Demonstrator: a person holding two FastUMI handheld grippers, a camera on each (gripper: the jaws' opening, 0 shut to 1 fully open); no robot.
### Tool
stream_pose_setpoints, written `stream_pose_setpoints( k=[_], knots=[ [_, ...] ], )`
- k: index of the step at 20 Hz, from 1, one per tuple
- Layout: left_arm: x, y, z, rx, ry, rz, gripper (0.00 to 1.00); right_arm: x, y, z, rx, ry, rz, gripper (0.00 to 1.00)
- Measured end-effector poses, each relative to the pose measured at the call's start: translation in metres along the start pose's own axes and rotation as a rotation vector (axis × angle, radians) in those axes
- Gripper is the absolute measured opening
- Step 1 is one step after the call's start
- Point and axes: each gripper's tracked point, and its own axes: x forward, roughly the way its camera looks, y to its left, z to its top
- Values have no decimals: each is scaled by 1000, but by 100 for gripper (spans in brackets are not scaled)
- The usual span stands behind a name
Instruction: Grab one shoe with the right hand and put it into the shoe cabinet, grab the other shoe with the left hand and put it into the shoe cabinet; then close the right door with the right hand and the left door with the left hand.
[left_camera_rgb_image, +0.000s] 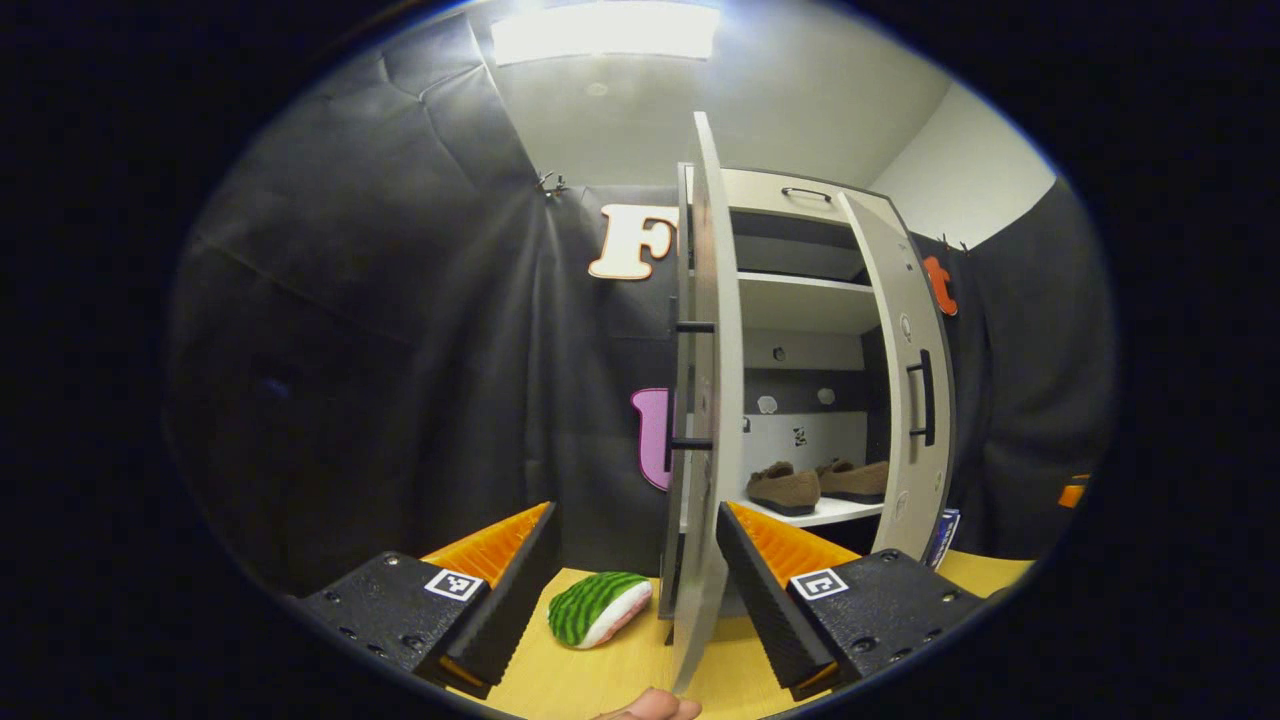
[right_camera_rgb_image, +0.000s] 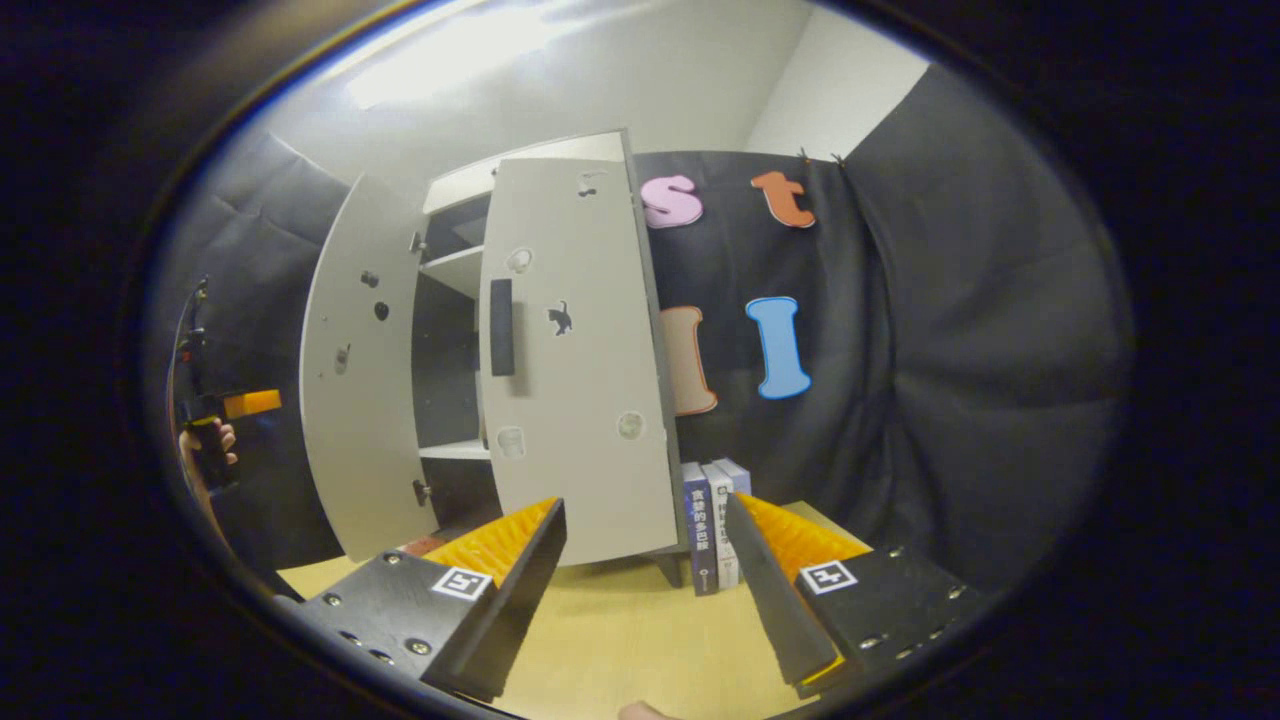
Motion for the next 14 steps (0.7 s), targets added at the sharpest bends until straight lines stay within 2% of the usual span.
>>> stream_pose_setpoints(
  k=[1,2,5,6,7,8,9,10,12,13,14],
  knots=[
    [7,8,5,-6,-14,1,92,-7,-6,5,2,-18,-6,96],
    [9,18,9,-7,-29,9,96,-13,-8,17,-3,-51,-8,96],
    [30,49,13,-52,-29,43,93,-33,-20,32,-31,-92,-33,96],
    [39,59,14,-66,-26,55,96,-38,-17,38,-29,-108,-26,92],
    [48,70,14,-83,-15,71,92,-42,-15,44,-18,-121,-14,93],
    [58,79,12,-95,3,83,95,-46,-10,45,-13,-128,5,96],
    [67,88,6,-109,30,97,92,-49,-4,46,-15,-128,25,96],
    [76,94,2,-120,55,105,96,-52,-1,47,-24,-132,39,96],
    [90,91,-2,-125,81,70,96,-57,1,50,-55,-143,40,96],
    [94,89,-4,-113,95,56,92,-58,0,50,-70,-145,32,96],
    [96,91,-7,-102,111,62,95,-59,1,50,-81,-146,21,96]
  ],
)
